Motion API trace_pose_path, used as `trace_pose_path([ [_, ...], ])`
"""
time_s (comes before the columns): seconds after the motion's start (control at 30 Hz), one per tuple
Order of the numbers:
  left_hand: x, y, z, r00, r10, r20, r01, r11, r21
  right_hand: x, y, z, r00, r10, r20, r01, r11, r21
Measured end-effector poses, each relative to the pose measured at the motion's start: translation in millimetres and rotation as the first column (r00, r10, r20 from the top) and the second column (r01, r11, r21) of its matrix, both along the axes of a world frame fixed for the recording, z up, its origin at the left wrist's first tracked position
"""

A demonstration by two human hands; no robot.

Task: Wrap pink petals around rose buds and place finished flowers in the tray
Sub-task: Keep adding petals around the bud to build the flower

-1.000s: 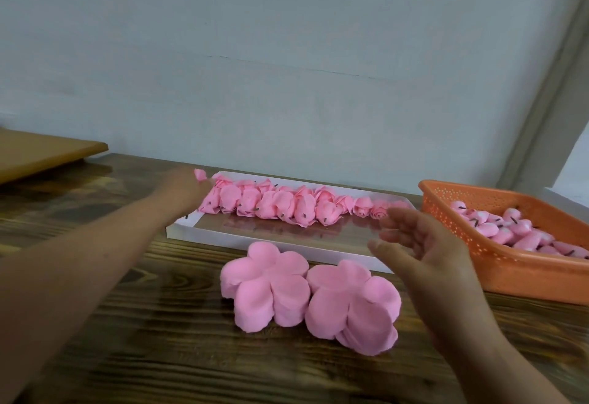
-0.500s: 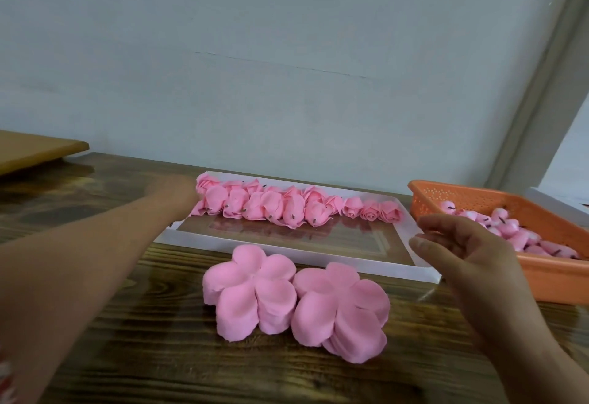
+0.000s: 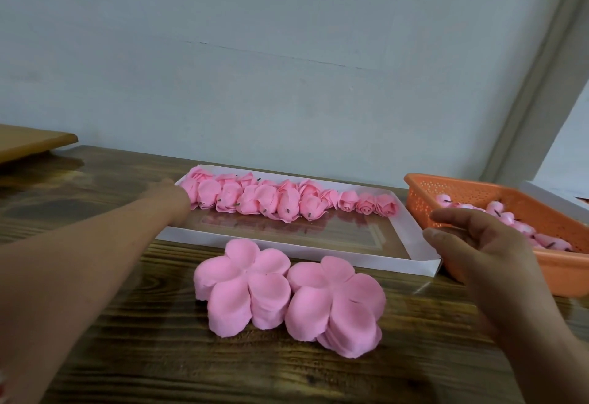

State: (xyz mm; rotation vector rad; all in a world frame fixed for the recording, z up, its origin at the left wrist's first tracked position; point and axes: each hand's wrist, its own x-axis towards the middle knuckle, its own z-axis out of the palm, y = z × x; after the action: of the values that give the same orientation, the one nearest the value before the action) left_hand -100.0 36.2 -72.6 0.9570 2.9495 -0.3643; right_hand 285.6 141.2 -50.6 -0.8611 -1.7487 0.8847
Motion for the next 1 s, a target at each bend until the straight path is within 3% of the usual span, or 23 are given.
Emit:
trace_pose_path([
  [0.1, 2, 4, 2, 0.999, 0.017, 0.04, -0.018, 1.0, 0.019, 0, -1, 2, 1.0, -0.01, -0.011, 0.01, 1.0, -0.005],
  [0.17, 1, 8, 2, 1.0, 0.004, 0.025, -0.003, 0.999, -0.053, 0, -2, 4, 1.0, -0.021, -0.013, 0.021, 1.0, -0.005],
  [0.43, -12, 16, -10, 0.997, 0.073, 0.039, -0.074, 0.997, 0.032, 2, 4, 13, 0.997, -0.083, -0.003, 0.083, 0.996, 0.025],
  [0.57, -18, 15, -16, 0.995, 0.027, 0.099, -0.041, 0.989, 0.143, 12, 38, 35, 0.968, -0.227, 0.106, 0.215, 0.969, 0.119],
  [0.63, -20, 14, -19, 0.991, 0.018, 0.13, -0.036, 0.989, 0.142, 17, 67, 48, 0.914, -0.335, 0.231, 0.298, 0.938, 0.179],
  [0.73, -23, 13, -23, 0.991, 0.012, 0.136, -0.032, 0.989, 0.142, 25, 111, 60, 0.745, -0.361, 0.561, 0.306, 0.932, 0.194],
  [0.83, -24, 14, -24, 0.992, 0.017, 0.128, -0.036, 0.989, 0.146, 28, 139, 57, 0.398, -0.176, 0.9, 0.267, 0.961, 0.07],
  [0.93, -26, 16, -25, 0.989, 0.038, 0.141, -0.058, 0.988, 0.141, 29, 156, 43, 0.068, -0.083, 0.994, 0.172, 0.983, 0.07],
  [1.0, -27, 16, -25, 0.989, 0.063, 0.136, -0.082, 0.987, 0.136, 29, 162, 40, -0.04, -0.084, 0.996, 0.093, 0.992, 0.087],
])
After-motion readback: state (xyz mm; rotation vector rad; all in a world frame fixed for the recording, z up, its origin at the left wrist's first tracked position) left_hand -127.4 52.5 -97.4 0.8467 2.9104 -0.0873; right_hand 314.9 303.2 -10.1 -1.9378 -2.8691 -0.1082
